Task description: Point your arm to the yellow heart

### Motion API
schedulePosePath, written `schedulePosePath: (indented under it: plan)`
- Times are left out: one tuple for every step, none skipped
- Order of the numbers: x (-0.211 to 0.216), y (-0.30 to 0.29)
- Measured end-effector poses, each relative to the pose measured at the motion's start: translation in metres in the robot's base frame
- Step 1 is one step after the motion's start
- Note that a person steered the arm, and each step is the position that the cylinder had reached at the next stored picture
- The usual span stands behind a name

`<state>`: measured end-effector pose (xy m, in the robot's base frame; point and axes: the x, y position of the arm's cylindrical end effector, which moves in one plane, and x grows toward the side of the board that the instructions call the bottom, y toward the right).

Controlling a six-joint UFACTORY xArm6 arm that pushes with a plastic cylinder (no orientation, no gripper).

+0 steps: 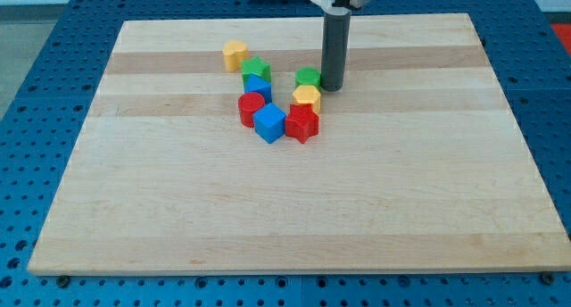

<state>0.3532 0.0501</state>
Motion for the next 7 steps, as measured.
schedulePosePath:
  plan:
    - [0.000, 0.000]
    - [0.000, 0.003]
    - [-0.019, 0.028]
    - [-0.055, 0.044]
    - [-0.102, 0.041]
    - [-0.134, 0.003]
    - [-0.142, -0.056]
